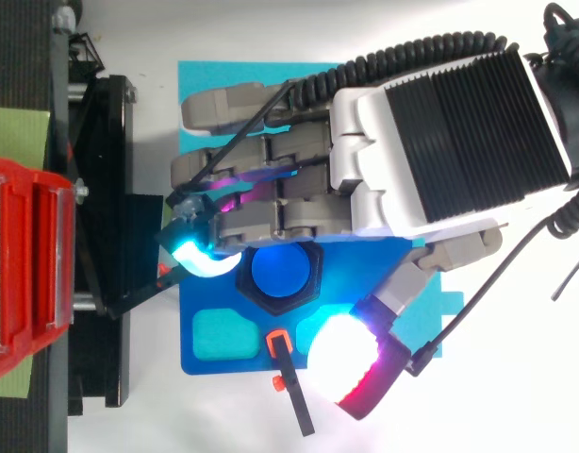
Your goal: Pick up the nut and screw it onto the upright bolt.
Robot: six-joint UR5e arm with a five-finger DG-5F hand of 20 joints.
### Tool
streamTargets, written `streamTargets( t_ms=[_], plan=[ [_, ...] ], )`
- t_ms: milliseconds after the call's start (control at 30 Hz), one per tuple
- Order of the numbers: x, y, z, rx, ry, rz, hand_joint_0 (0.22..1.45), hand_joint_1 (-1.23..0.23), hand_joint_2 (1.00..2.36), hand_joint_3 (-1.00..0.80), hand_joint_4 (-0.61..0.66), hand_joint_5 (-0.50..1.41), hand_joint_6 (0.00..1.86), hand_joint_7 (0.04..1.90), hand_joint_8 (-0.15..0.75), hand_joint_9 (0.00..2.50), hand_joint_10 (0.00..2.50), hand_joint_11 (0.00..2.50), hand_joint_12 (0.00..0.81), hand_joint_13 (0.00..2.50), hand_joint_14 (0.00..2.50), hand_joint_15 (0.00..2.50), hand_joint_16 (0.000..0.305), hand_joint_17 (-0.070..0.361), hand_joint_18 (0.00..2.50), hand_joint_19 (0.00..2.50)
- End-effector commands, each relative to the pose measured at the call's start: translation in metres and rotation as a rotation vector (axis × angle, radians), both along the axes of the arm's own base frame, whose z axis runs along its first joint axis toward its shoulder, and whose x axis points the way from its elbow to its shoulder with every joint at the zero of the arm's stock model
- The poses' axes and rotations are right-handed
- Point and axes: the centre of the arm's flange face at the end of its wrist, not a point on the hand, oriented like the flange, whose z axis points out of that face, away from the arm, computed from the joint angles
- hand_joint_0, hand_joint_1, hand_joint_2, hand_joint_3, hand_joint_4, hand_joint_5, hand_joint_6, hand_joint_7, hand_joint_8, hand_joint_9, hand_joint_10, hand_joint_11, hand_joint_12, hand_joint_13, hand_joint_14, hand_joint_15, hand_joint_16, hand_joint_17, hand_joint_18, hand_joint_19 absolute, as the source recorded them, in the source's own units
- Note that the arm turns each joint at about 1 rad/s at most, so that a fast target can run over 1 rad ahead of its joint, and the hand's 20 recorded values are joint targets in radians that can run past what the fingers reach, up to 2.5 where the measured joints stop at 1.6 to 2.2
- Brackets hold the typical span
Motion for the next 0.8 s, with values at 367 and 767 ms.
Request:
streamTargets(
  t_ms=[367,767],
  plan=[
    [-0.0021,-0.0003,-0.0034,-0.003,0.019,-0.005,0.49,-0.19,1.00,-0.50,0.30,-0.09,0.50,0.87,0.294,0.79,0.00,0.00,0.261,0.40,0.00,0.00,0.023,0.052,0.00,0.00],
    [-0.0049,-0.0024,-0.0060,-0.004,0.045,-0.005,0.50,-0.19,1.00,-0.50,0.31,-0.05,0.50,1.10,0.304,0.85,0.00,0.00,0.249,0.45,0.00,0.00,0.021,0.048,0.06,0.00]
  ],
)
